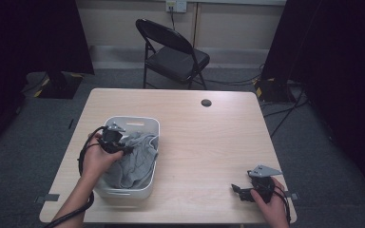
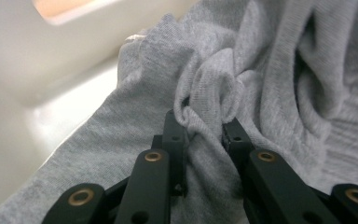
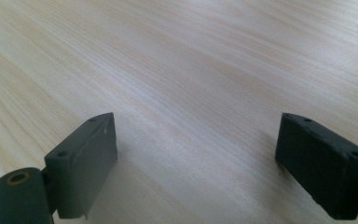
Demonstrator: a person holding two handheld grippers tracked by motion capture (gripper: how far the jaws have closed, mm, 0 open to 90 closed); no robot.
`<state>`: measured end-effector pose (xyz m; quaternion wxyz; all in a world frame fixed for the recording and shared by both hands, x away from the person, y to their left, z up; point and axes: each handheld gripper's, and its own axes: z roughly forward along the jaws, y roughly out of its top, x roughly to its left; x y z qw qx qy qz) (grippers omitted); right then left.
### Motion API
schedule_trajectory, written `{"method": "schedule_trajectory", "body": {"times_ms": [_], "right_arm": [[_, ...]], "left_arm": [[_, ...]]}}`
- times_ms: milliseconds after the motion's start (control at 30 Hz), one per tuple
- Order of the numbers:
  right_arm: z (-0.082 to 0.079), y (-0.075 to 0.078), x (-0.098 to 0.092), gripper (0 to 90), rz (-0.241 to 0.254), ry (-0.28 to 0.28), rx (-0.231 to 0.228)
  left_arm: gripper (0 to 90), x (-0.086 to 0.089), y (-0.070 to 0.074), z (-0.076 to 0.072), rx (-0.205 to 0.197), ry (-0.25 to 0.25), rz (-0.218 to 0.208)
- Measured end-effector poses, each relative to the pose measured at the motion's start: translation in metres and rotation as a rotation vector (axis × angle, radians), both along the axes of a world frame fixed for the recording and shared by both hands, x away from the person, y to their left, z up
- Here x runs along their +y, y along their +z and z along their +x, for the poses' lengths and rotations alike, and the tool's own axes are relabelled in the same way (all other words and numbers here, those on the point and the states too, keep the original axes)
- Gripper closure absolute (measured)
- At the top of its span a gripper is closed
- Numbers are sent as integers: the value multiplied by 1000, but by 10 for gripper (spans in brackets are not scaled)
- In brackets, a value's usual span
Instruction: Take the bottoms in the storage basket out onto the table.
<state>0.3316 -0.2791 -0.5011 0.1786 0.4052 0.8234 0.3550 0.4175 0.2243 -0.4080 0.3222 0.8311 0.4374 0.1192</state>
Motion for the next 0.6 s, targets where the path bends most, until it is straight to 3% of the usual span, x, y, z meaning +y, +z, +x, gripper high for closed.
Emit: {"method": "schedule_trajectory", "body": {"times_ms": [333, 600], "right_arm": [[0, 0, 0, 118, 0, 0, 0], [0, 0, 0, 118, 0, 0, 0]], "left_arm": [[768, 6, 62, 4, -62, 11, -56], [769, -1, 107, 8, -122, -4, -73]]}}
